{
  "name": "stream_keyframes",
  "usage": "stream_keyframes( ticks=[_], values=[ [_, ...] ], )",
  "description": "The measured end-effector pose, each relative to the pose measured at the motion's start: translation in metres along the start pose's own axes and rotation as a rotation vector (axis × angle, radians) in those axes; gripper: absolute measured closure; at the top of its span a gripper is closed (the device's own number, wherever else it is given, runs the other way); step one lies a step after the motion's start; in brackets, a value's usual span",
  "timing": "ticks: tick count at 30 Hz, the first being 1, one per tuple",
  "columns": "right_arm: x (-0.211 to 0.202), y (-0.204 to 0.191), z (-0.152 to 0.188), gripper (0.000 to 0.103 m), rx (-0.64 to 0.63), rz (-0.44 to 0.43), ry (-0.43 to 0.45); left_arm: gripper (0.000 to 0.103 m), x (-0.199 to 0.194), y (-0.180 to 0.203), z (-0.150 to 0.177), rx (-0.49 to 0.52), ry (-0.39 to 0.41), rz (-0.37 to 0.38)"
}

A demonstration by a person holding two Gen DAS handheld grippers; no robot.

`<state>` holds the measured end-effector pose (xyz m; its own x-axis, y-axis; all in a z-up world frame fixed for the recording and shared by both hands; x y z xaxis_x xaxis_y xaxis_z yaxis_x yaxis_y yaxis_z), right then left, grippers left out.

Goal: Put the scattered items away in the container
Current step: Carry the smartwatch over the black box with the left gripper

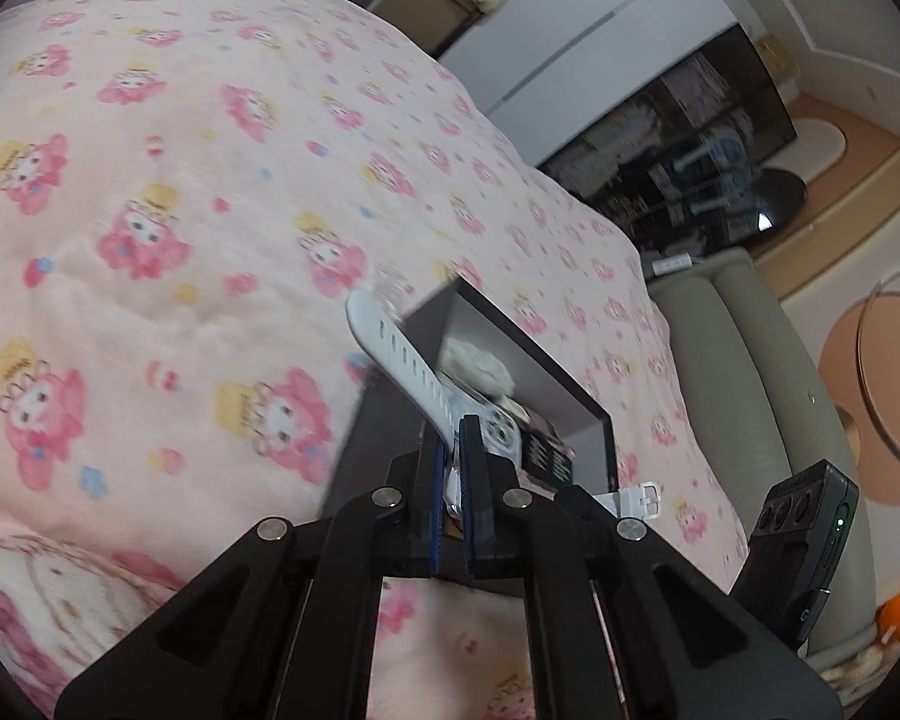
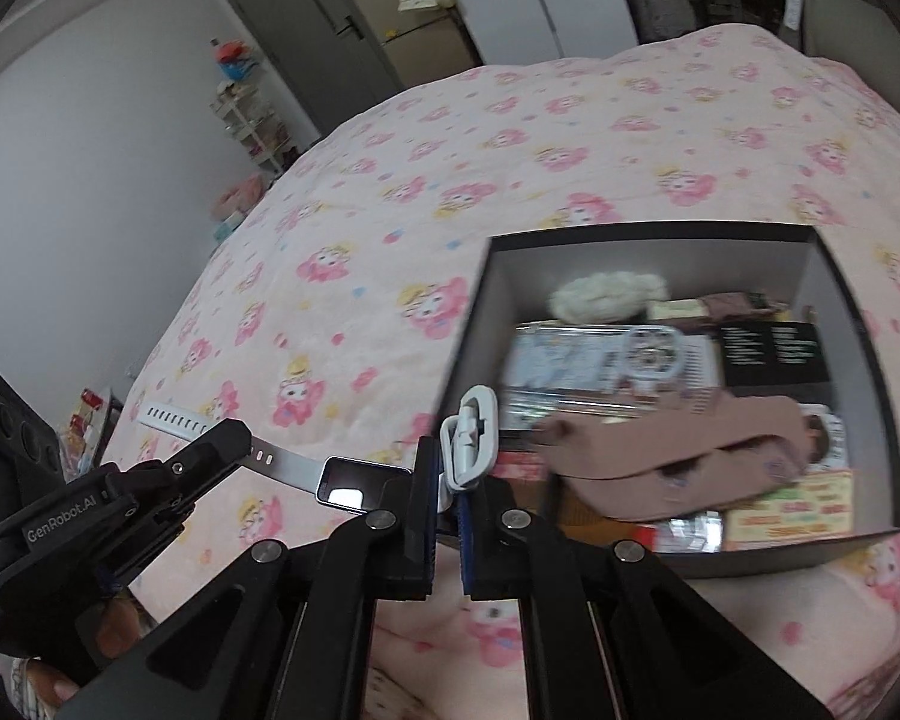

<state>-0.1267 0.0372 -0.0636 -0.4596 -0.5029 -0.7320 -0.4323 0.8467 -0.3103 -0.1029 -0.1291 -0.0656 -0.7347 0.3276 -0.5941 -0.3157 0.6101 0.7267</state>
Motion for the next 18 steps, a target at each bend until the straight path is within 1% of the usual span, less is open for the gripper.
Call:
stream_keyframes(
  ticks=[3, 7, 10, 13, 15, 17, 18],
  values=[
    [-0.014, 0.026, 0.003, 0.099, 0.021, 0.020, 0.007, 0.100, 0.019, 0.023, 0.018, 0.034, -0.044, 0.006],
    [-0.029, 0.063, 0.003, 0.099, 0.041, 0.048, 0.024, 0.100, 0.048, 0.053, 0.032, 0.067, -0.091, 0.016],
    [-0.031, 0.093, -0.004, 0.099, 0.071, 0.055, 0.023, 0.100, 0.069, 0.076, 0.038, 0.103, -0.111, 0.020],
    [-0.028, 0.117, -0.022, 0.099, 0.069, 0.070, 0.020, 0.100, 0.089, 0.095, 0.039, 0.136, -0.124, 0.016],
    [-0.020, 0.131, -0.036, 0.099, 0.037, 0.093, 0.008, 0.100, 0.106, 0.101, 0.039, 0.148, -0.137, -0.012],
    [-0.006, 0.142, -0.043, 0.099, 0.014, 0.100, -0.032, 0.100, 0.125, 0.100, 0.038, 0.152, -0.156, -0.049],
    [0.000, 0.146, -0.043, 0.099, 0.012, 0.094, -0.046, 0.100, 0.137, 0.095, 0.039, 0.159, -0.168, -0.087]
  ],
)
Point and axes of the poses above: each gripper's, at about its wrist camera, not at the fingertips, and x roughly the way its jaws point, y to its right, z to its underside, the point moved 5 cm from there along x, roughly the way its jaws point, and after that the axes turned 8 degrees about -x, right-handed, at the moved point
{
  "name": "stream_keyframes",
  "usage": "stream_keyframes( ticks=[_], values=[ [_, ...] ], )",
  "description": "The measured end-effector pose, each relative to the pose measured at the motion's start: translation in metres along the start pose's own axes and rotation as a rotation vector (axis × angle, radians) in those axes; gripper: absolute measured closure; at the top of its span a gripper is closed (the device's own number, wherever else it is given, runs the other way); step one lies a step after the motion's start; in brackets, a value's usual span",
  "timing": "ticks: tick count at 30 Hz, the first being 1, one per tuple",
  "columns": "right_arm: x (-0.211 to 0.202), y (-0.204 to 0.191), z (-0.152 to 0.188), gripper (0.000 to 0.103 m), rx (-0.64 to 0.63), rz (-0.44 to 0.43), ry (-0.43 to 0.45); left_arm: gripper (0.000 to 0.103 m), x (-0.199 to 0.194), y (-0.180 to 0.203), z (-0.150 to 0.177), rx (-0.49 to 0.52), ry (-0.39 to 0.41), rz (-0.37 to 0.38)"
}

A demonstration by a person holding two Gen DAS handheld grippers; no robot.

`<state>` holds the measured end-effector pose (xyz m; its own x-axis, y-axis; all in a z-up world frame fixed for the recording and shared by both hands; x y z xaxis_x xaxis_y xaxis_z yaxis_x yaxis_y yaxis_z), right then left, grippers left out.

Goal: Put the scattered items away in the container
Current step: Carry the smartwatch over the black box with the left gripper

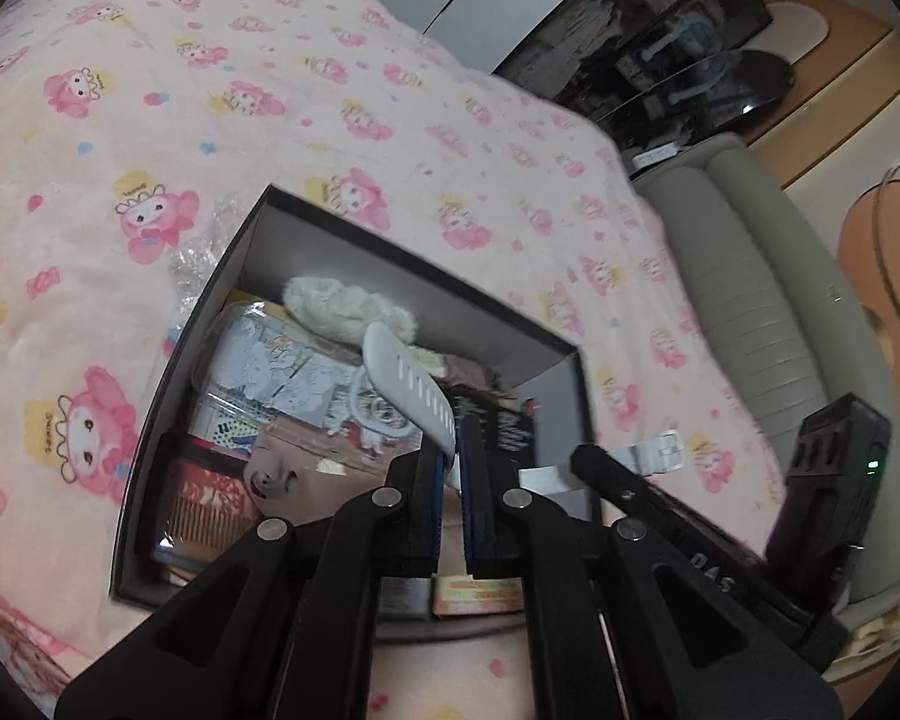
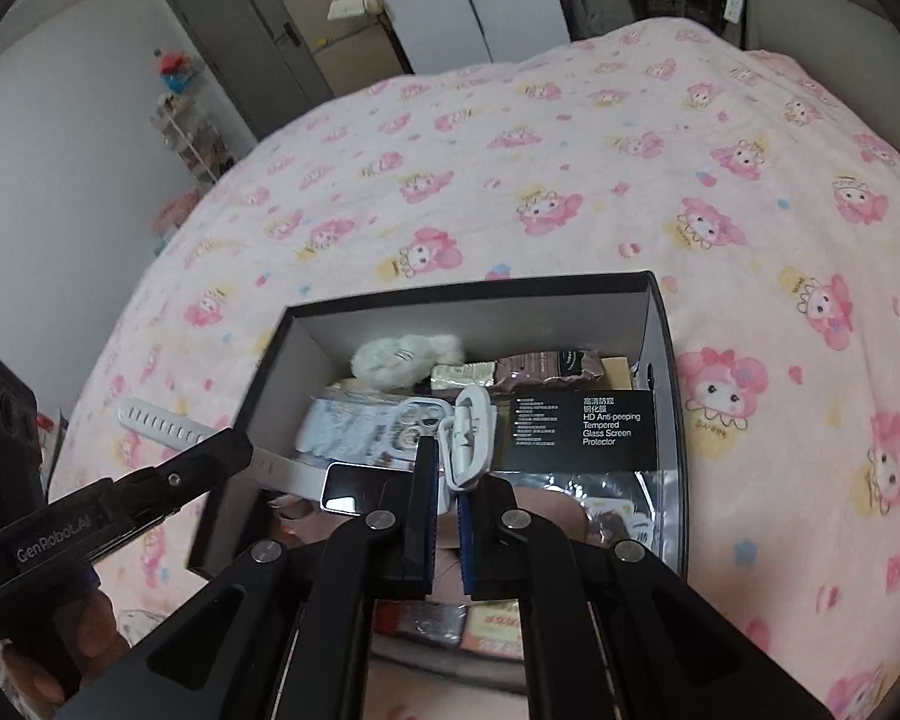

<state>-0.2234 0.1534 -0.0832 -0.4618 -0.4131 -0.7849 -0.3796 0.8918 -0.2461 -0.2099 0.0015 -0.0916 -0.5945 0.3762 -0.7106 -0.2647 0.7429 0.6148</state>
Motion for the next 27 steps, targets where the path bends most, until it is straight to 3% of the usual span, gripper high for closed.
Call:
stream_keyframes(
  ticks=[7, 8, 10, 11, 15, 20, 22, 24, 27],
  values=[
    [0.064, 0.020, 0.035, 0.098, 0.021, -0.042, -0.159, 0.098, 0.059, -0.031, 0.008, 0.032, -0.171, -0.164],
    [0.067, 0.022, 0.037, 0.098, 0.010, -0.026, -0.175, 0.095, 0.058, -0.035, 0.009, 0.021, -0.178, -0.182],
    [0.065, 0.023, 0.037, 0.095, -0.008, -0.006, -0.178, 0.075, 0.052, -0.038, 0.007, 0.002, -0.172, -0.175],
    [0.059, 0.023, 0.035, 0.093, -0.004, -0.004, -0.164, 0.071, 0.047, -0.039, 0.005, -0.009, -0.162, -0.167],
    [0.033, 0.023, 0.029, 0.065, 0.003, 0.010, -0.067, 0.070, 0.019, -0.043, -0.005, -0.025, -0.090, -0.188],
    [-0.021, 0.013, 0.011, 0.064, -0.113, 0.143, 0.170, 0.073, 0.002, -0.023, -0.009, 0.051, -0.036, -0.153],
    [-0.029, 0.014, 0.004, 0.064, -0.103, 0.122, 0.216, 0.075, 0.016, -0.010, -0.008, 0.119, -0.051, -0.173],
    [-0.016, 0.015, 0.002, 0.065, -0.094, 0.061, 0.159, 0.077, 0.040, -0.002, -0.003, 0.147, -0.110, -0.169],
    [0.027, 0.020, 0.008, 0.077, -0.072, -0.008, 0.021, 0.080, 0.080, -0.002, 0.010, 0.156, -0.221, -0.185]
  ],
)
Point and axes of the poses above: each gripper's, at about its wrist camera, not at the fingertips, and x roughly the way its jaws point, y to its right, z to its underside, the point moved 5 cm from there along x, roughly the way its jaws point, and after that the axes turned 8 degrees about -x, right-handed, at the moved point
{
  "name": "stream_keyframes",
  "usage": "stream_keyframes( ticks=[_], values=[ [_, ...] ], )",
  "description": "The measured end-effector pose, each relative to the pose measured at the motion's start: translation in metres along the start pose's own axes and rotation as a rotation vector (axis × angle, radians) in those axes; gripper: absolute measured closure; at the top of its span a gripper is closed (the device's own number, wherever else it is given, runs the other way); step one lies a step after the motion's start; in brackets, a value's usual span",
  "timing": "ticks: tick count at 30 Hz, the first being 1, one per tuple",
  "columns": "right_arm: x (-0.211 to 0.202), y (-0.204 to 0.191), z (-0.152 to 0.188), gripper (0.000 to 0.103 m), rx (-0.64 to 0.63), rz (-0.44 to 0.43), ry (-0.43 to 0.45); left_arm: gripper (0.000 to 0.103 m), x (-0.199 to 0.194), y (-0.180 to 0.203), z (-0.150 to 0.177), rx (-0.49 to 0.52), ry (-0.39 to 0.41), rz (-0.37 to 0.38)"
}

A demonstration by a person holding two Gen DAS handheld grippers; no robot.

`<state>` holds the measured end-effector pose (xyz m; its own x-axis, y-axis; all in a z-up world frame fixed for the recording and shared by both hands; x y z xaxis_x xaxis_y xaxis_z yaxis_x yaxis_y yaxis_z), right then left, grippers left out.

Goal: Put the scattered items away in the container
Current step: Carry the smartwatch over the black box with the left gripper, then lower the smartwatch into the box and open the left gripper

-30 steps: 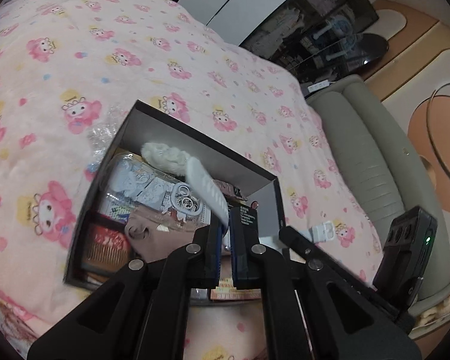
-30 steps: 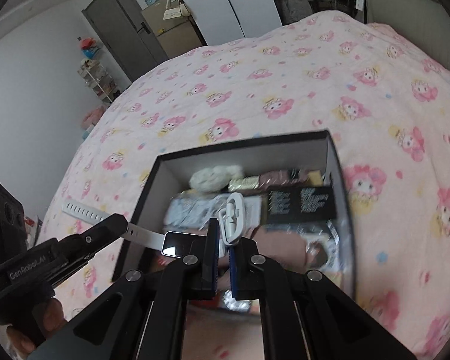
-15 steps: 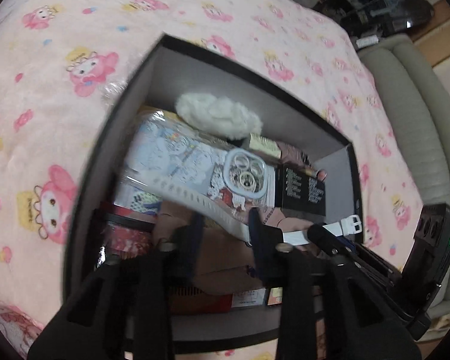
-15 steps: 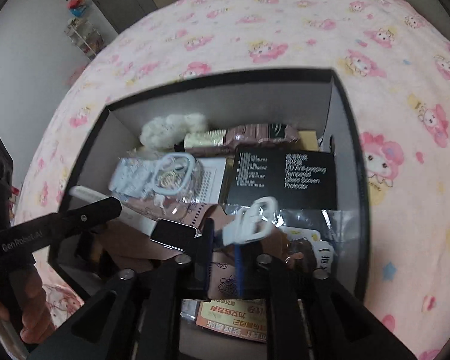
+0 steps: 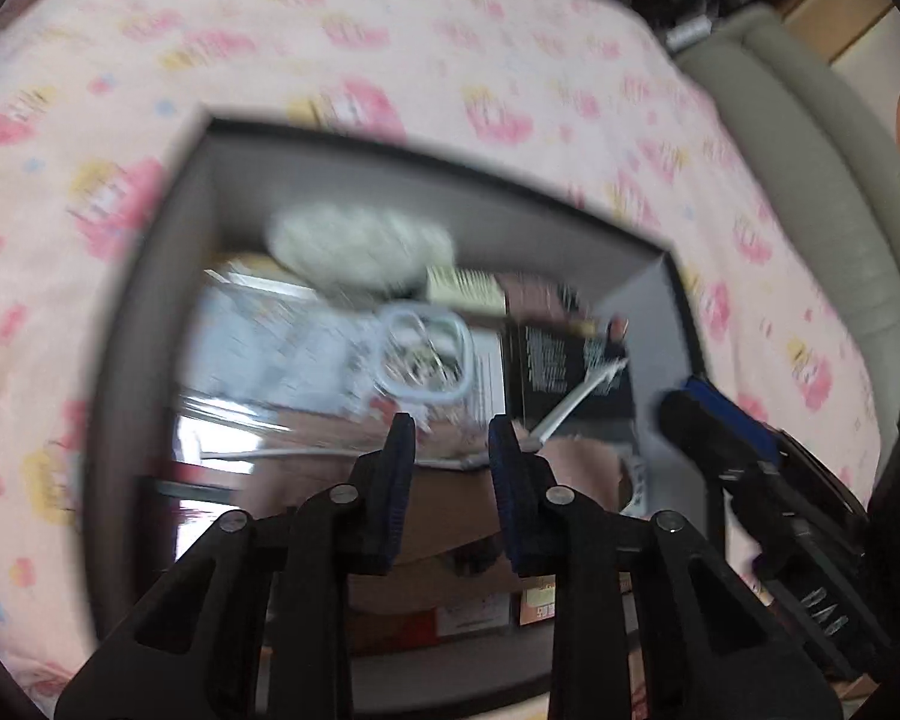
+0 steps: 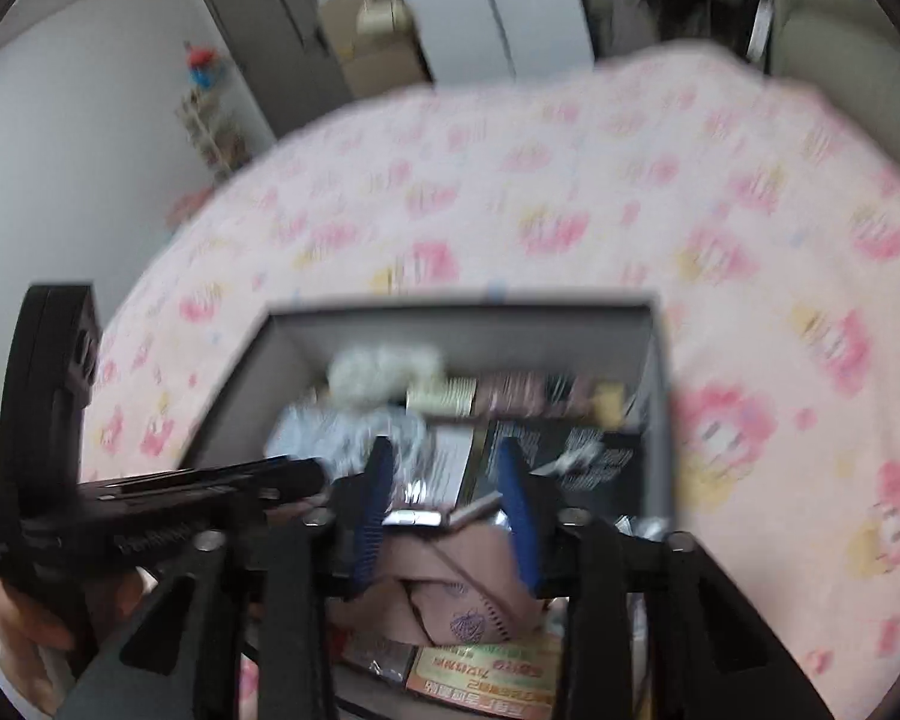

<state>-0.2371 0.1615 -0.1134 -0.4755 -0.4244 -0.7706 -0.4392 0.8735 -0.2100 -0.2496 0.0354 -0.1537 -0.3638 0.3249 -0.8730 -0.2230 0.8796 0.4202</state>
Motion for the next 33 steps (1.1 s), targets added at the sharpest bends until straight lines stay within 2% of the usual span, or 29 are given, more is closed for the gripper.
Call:
stream_keyframes(
  ticks=[2, 5, 7, 13, 18, 23, 26, 30, 33],
  values=[
    [0.023, 0.004, 0.004, 0.078, -0.007, 0.023, -0.059, 0.081, 0.011, 0.003, 0.005, 0.018, -0.022, -0.024],
    [0.042, 0.007, 0.003, 0.078, -0.002, 0.019, -0.098, 0.084, 0.011, 0.006, 0.010, 0.050, -0.016, -0.050],
    [0.050, 0.006, 0.005, 0.078, -0.003, 0.017, -0.128, 0.084, 0.008, 0.005, 0.015, 0.061, -0.031, -0.043],
    [0.062, 0.003, 0.034, 0.079, -0.035, 0.043, -0.301, 0.084, 0.005, 0.004, 0.033, 0.148, -0.085, -0.050],
    [0.052, 0.007, 0.042, 0.079, -0.007, 0.039, -0.311, 0.084, -0.008, 0.003, 0.036, 0.157, -0.070, -0.022],
    [0.044, 0.001, 0.047, 0.078, -0.053, 0.079, -0.304, 0.084, -0.018, 0.000, 0.030, 0.114, -0.028, 0.045],
    [0.040, 0.003, 0.048, 0.078, -0.071, 0.120, -0.292, 0.084, -0.007, 0.003, 0.024, 0.106, -0.053, 0.033],
    [0.038, 0.003, 0.053, 0.077, -0.097, 0.136, -0.306, 0.084, 0.008, -0.006, 0.038, 0.099, -0.138, 0.010],
    [0.023, 0.005, 0.051, 0.077, -0.077, 0.128, -0.266, 0.084, -0.006, -0.013, 0.042, 0.078, -0.130, 0.068]
  ],
)
Point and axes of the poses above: each gripper's, at about its wrist camera, not at the fingertips, and x roughly the way its jaws point, y to its right, z to its underside, the point moved 5 cm from there along x, roughly the way its jaws point, and after that the axes turned 8 degrees about -x, right-handed, at the moved point
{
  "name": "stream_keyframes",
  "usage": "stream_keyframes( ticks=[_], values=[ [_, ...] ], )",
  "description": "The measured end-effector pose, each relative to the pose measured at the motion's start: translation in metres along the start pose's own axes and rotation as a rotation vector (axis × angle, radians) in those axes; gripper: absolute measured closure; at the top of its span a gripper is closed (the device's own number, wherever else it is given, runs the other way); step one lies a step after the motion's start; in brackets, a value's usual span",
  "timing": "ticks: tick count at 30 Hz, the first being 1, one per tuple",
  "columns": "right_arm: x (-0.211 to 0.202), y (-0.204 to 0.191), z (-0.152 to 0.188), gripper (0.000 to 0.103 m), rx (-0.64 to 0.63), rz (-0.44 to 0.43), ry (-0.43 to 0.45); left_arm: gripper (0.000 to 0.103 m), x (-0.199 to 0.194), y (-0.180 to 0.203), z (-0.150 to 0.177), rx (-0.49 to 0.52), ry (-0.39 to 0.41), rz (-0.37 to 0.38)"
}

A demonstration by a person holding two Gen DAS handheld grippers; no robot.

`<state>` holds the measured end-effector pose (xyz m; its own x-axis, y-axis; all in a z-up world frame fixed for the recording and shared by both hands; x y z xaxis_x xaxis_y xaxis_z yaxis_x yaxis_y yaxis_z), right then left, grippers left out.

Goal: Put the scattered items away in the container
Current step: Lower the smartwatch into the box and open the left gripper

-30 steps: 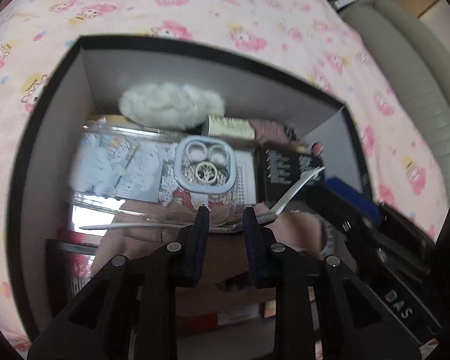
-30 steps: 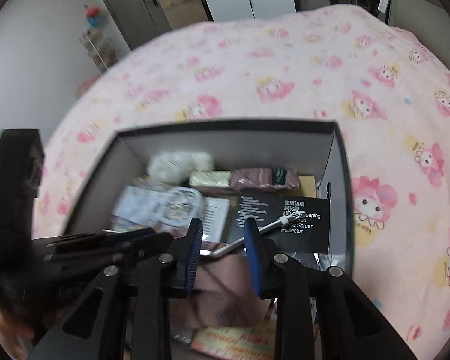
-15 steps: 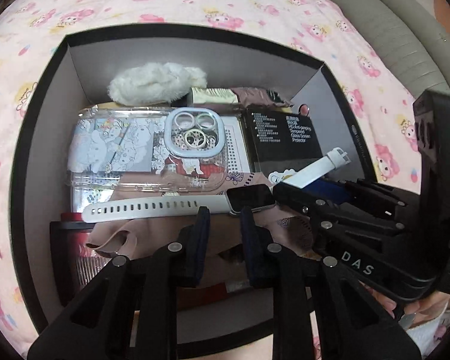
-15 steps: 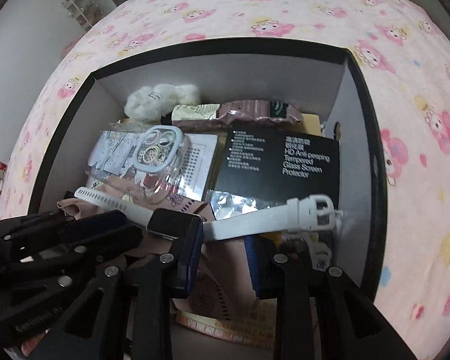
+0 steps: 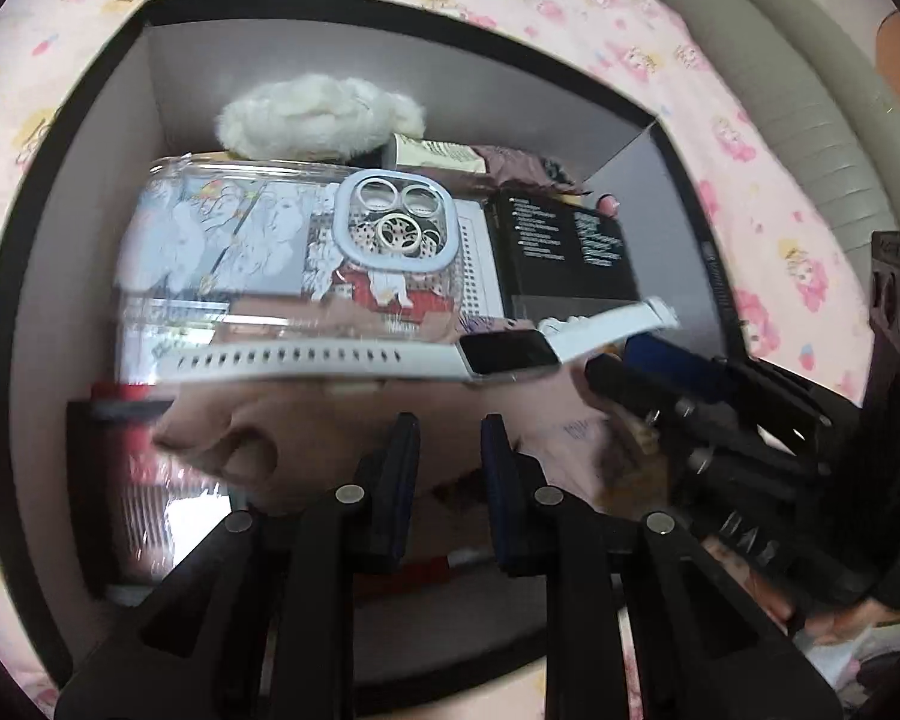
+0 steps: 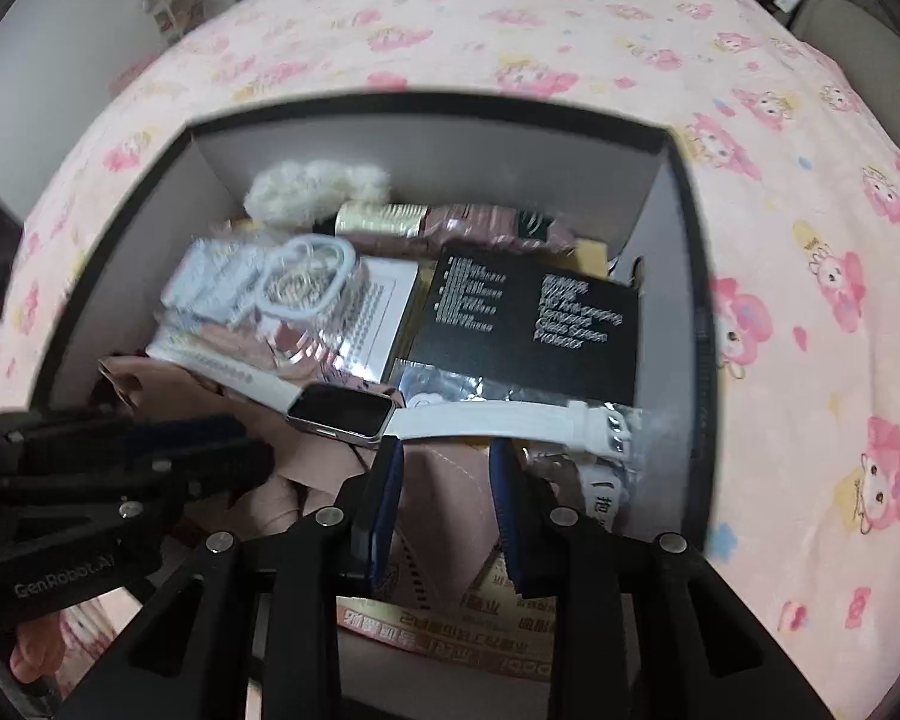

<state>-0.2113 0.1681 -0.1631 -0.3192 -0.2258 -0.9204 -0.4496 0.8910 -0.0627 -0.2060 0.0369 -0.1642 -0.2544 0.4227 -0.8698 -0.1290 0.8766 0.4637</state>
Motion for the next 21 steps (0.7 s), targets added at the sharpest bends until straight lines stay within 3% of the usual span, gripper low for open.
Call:
stream_keyframes(
  ticks=[3, 5, 8, 12, 14, 16, 19, 21],
  values=[
    [-0.021, 0.006, 0.002, 0.077, 0.043, -0.066, 0.060, 0.084, -0.020, -0.007, 0.006, -0.031, 0.029, 0.045],
    [-0.024, -0.002, 0.002, 0.077, 0.029, -0.122, 0.042, 0.084, -0.018, -0.009, 0.010, -0.026, -0.010, 0.043],
    [-0.007, -0.016, 0.002, 0.077, -0.010, -0.181, -0.016, 0.084, -0.007, -0.014, 0.012, -0.010, -0.051, -0.026],
    [0.020, -0.025, 0.010, 0.077, -0.051, -0.135, -0.092, 0.084, 0.008, -0.016, 0.002, -0.019, -0.049, -0.063],
    [0.024, -0.023, 0.006, 0.077, -0.051, -0.111, -0.077, 0.084, 0.010, -0.015, -0.003, -0.019, -0.043, -0.081],
    [0.025, -0.017, 0.003, 0.077, -0.030, -0.092, -0.074, 0.084, 0.006, -0.013, -0.004, -0.027, -0.042, -0.060],
    [0.014, -0.013, 0.005, 0.077, 0.011, -0.143, -0.067, 0.083, -0.014, -0.006, -0.002, 0.002, 0.001, -0.001],
    [-0.003, -0.011, 0.000, 0.077, 0.022, -0.158, 0.005, 0.083, -0.027, -0.001, -0.004, 0.017, 0.052, 0.026]
  ],
)
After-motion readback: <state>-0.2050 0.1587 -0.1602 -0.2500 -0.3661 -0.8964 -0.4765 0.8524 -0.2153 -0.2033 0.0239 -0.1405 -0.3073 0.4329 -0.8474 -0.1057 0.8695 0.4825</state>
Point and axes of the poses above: each gripper's, at about its wrist camera, not at the fingertips, and x roughly the way its jaws point, y to its right, z to its underside, the point moved 5 cm from there along x, roughly the way its jaws point, and after that the axes turned 8 degrees about -x, right-handed, at the moved point
